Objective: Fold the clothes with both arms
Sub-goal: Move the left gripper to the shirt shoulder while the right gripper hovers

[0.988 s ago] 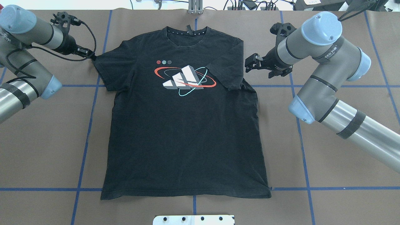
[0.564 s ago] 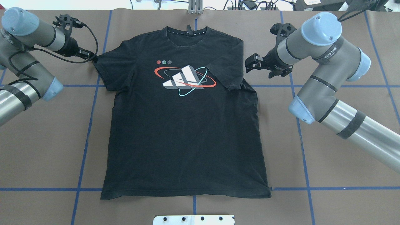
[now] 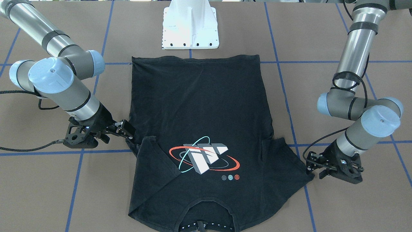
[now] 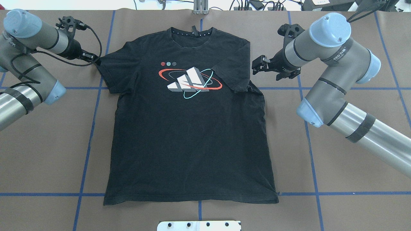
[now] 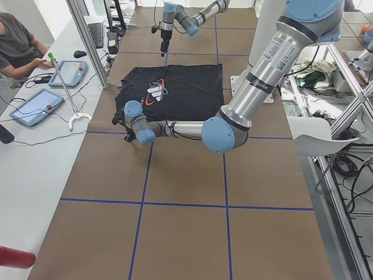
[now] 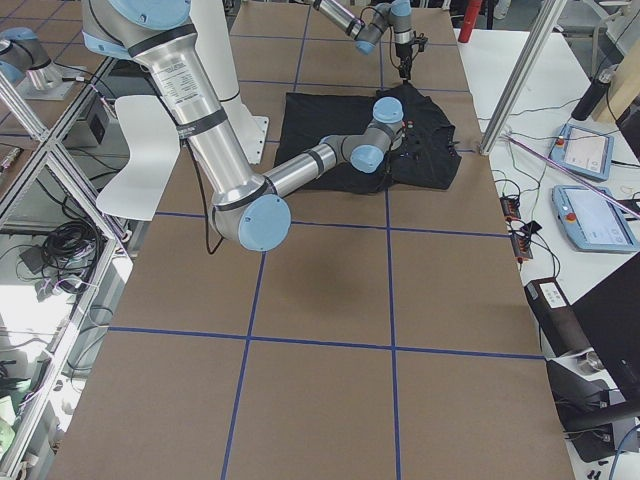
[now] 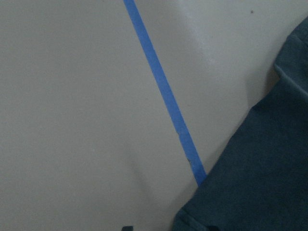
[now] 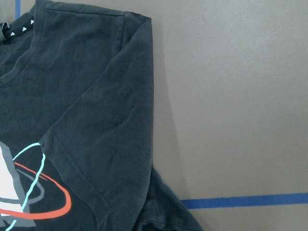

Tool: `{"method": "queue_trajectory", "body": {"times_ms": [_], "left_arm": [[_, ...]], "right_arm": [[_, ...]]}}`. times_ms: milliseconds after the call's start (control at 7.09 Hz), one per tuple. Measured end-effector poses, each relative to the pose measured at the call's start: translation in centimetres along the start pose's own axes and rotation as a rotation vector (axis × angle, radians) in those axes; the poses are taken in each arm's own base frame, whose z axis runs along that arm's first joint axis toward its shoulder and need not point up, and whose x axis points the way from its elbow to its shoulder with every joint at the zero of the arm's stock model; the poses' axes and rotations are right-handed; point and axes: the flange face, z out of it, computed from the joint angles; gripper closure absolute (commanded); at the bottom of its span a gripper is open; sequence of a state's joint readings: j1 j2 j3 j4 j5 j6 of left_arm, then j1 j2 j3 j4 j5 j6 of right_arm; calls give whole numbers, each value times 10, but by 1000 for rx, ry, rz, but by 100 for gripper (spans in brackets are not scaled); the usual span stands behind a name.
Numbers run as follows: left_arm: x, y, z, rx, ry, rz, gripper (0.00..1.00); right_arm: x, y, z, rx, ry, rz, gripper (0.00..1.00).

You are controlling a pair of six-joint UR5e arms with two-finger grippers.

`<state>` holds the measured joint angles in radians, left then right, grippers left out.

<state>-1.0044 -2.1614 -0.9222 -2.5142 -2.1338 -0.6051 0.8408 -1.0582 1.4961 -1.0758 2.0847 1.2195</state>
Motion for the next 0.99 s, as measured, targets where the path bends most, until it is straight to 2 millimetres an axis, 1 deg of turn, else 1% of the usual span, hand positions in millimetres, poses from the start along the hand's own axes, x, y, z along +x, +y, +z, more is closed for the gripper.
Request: {"method": "queue_trajectory", "body": {"times_ms": [282, 423, 564, 988], "left_arm": [[2, 1, 2, -3, 1, 2, 51], [3, 2, 3, -4, 2, 3, 66], [4, 2, 3, -5, 2, 5, 99], [8, 0, 2, 0, 7, 5, 100]], "right_arm": [[0, 0, 0, 0, 0, 0, 0], [0, 0, 0, 0, 0, 0, 0], [0, -1, 0, 0, 1, 1, 0], [1, 0, 0, -1, 2, 2, 0]]}}
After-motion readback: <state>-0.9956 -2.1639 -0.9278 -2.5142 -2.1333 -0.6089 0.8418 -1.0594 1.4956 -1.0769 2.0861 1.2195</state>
